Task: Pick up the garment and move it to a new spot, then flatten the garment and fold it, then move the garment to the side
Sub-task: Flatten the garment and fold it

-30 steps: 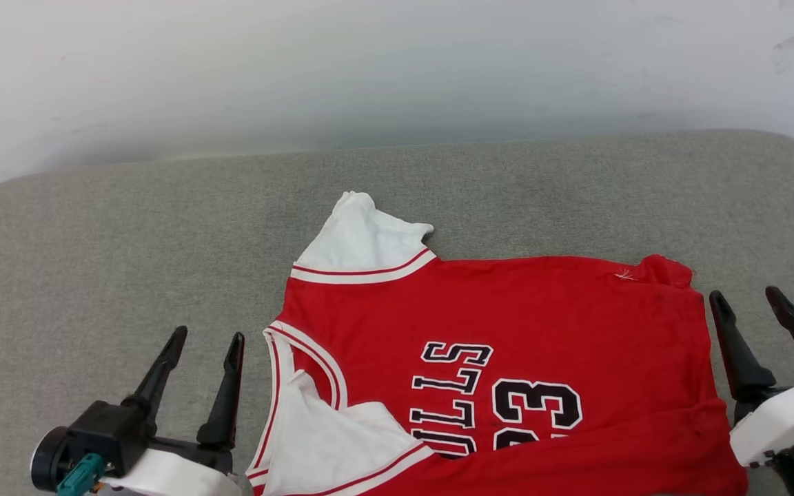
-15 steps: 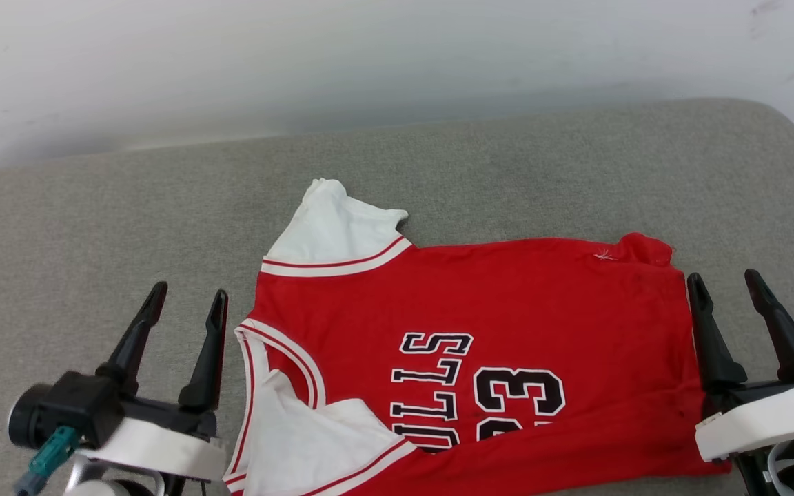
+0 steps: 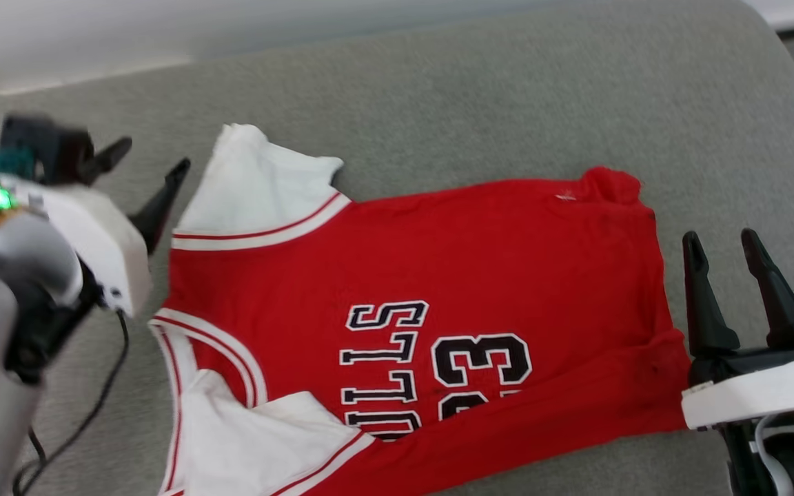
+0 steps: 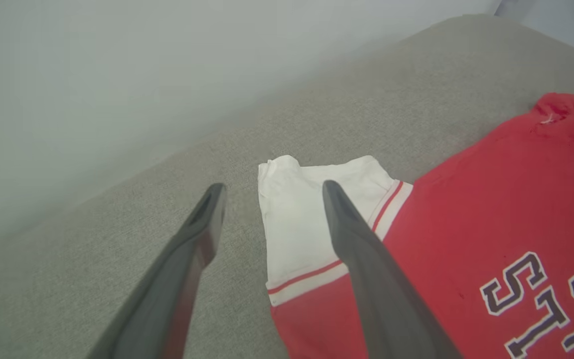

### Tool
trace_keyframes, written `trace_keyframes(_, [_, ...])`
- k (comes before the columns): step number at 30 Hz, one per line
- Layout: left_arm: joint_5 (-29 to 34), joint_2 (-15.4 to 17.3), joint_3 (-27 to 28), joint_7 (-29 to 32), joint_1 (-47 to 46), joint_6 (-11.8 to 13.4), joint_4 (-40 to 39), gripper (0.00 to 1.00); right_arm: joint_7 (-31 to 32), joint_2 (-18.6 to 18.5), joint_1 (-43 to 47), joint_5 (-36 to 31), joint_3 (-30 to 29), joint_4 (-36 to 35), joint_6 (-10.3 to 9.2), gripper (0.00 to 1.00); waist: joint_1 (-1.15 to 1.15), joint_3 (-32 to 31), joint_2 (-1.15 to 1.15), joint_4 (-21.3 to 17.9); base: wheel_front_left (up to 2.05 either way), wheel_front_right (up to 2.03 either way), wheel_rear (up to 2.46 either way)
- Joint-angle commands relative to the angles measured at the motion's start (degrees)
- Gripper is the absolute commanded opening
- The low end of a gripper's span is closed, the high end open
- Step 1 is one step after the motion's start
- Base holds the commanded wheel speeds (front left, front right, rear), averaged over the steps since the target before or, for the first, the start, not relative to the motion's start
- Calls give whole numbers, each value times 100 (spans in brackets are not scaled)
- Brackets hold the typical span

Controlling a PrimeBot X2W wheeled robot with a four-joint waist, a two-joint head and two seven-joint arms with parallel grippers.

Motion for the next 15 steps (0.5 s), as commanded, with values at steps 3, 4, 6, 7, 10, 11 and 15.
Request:
trace_keyframes(3, [-373, 270, -142, 971, -632, -47, 154, 100, -82, 57, -171, 33, 156, -4, -2, 100, 0, 524, 0, -436, 0, 0, 0])
trace_keyframes(4, [-532, 307, -189, 1280, -837, -58, 221, 100, -120, 64, -203, 38, 196, 17, -2, 100, 0, 593, 0, -491, 0, 0, 0])
trace_keyframes(6, [-853, 382, -214, 1854, -1232, -63, 372, 100, -181, 74, -260, 38, 275, 59, -2, 100, 0, 742, 0, -600, 0, 0, 0])
trace_keyframes(7, [-957, 439, -224, 2107, -1412, -66, 461, 100, -215, 79, -294, 43, 305, 92, -2, 100, 0, 811, 0, -653, 0, 0, 0])
trace_keyframes(10, [-1061, 613, -346, 2683, -1921, -65, 724, 100, -305, 86, -370, 86, 407, 194, -2, 100, 0, 999, 0, -800, 0, 0, 0])
trace_keyframes(11, [-1049, 646, -414, 2830, -2056, -68, 799, 100, -346, 86, -401, 122, 450, 223, -2, 100, 0, 1058, 0, -845, 0, 0, 0])
trace_keyframes(15, [-929, 870, -820, 3356, -2649, -77, 1183, 100, -604, 84, -527, 245, 631, 460, -2, 100, 0, 1359, 0, -1049, 0, 0, 0])
